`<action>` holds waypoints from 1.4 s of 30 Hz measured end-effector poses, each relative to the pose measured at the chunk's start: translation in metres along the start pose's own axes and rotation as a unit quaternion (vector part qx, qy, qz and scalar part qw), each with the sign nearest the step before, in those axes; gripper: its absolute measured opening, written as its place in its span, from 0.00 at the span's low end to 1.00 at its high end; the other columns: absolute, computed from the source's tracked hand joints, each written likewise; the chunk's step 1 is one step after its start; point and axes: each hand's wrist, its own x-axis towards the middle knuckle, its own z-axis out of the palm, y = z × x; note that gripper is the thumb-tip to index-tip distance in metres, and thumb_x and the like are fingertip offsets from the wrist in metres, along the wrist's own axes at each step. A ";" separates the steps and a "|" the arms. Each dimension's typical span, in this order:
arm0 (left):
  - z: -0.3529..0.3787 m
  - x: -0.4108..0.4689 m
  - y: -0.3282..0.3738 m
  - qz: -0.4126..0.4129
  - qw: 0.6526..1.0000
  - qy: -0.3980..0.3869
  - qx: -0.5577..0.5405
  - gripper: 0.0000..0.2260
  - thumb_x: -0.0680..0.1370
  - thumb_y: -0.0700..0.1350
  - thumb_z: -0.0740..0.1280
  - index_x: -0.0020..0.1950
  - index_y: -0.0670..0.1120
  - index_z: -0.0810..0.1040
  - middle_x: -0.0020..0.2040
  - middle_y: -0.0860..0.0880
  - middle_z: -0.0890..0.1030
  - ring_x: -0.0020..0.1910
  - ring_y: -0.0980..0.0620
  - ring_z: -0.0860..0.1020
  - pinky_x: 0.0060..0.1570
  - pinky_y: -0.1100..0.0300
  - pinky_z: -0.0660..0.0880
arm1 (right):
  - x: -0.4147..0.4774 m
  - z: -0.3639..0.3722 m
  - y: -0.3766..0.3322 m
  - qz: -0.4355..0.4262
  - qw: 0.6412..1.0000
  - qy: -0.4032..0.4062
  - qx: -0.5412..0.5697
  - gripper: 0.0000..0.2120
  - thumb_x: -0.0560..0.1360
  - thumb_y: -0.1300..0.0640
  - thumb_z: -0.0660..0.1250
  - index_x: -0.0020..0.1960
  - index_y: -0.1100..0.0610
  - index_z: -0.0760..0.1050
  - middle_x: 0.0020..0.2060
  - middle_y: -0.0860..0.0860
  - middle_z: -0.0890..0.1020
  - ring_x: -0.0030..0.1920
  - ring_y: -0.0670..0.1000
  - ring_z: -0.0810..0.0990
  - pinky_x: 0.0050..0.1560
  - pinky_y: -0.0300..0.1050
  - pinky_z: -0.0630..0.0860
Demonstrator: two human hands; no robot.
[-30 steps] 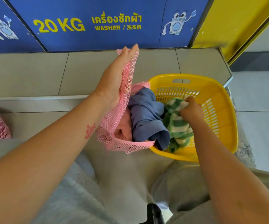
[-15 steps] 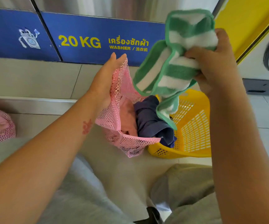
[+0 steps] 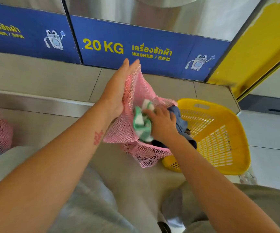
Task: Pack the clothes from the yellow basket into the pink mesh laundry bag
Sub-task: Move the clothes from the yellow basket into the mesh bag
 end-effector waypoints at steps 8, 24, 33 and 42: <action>0.009 -0.002 -0.008 -0.007 0.996 -0.082 0.045 0.23 0.81 0.63 0.54 0.71 0.56 0.74 0.76 0.54 0.70 0.75 0.52 0.67 0.75 0.42 0.59 | 0.029 0.044 0.004 -0.108 0.935 -0.198 -0.273 0.30 0.80 0.44 0.56 0.78 0.42 0.48 0.80 0.53 0.46 0.79 0.57 0.40 0.76 0.62 0.39; 0.055 -0.011 -0.033 -0.016 0.991 -0.075 0.108 0.22 0.81 0.62 0.56 0.73 0.56 0.73 0.79 0.54 0.64 0.77 0.54 0.62 0.77 0.46 0.55 | -0.005 -0.019 0.114 0.032 0.995 0.082 0.050 0.25 0.81 0.46 0.56 0.76 0.50 0.61 0.75 0.53 0.65 0.77 0.55 0.58 0.76 0.54 0.54; 0.108 0.017 -0.071 -0.052 0.989 -0.074 0.113 0.21 0.84 0.58 0.55 0.76 0.54 0.69 0.78 0.56 0.64 0.78 0.56 0.59 0.62 0.62 0.64 | -0.029 0.032 0.194 0.198 0.976 -0.040 0.080 0.28 0.81 0.47 0.57 0.78 0.53 0.56 0.77 0.55 0.62 0.76 0.57 0.59 0.74 0.55 0.60; 0.126 0.052 -0.119 -0.093 0.986 -0.068 0.124 0.21 0.82 0.59 0.57 0.74 0.57 0.71 0.78 0.58 0.63 0.78 0.55 0.59 0.76 0.49 0.54 | 0.020 0.091 0.222 0.170 0.967 -0.188 0.014 0.37 0.74 0.39 0.66 0.76 0.52 0.58 0.73 0.55 0.65 0.73 0.60 0.64 0.68 0.57 0.67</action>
